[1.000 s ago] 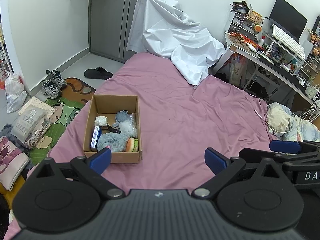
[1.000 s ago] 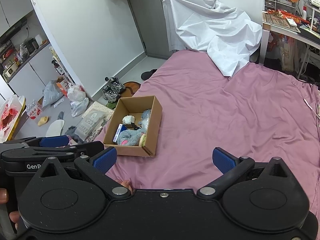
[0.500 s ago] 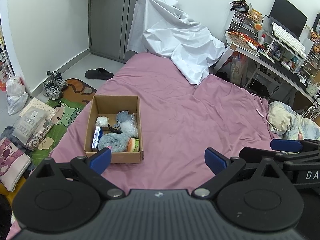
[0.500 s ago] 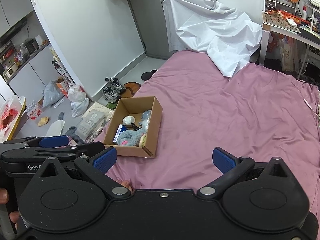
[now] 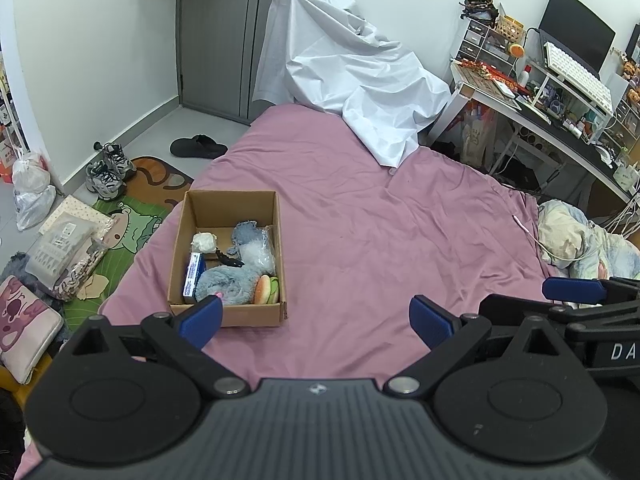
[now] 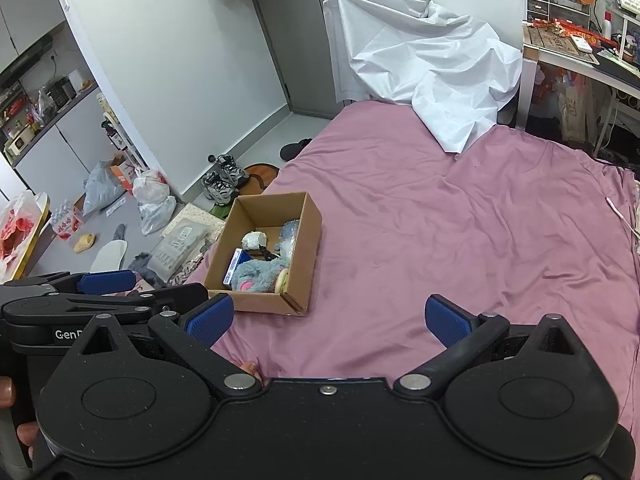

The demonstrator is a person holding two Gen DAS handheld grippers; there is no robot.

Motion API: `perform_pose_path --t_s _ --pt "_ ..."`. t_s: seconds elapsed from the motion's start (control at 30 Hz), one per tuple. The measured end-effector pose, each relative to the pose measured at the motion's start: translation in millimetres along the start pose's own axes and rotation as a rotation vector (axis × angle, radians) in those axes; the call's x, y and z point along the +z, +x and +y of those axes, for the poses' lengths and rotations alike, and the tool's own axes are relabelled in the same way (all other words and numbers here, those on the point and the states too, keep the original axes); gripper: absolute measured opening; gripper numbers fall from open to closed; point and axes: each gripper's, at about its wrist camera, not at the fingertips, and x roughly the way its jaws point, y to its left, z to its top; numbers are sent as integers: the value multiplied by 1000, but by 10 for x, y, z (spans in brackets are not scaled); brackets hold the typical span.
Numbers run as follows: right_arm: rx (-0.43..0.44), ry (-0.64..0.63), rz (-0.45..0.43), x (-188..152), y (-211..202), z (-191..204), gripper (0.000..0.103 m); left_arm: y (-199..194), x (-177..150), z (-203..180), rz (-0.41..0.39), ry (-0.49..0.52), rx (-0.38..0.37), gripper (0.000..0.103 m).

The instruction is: Organize soft objects

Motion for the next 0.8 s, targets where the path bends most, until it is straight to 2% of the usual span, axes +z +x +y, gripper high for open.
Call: perform_pose_path --t_s 0.8 --pt "-17 2 -3 -27 -8 13 103 31 -34 -34 3 -2 2 99"
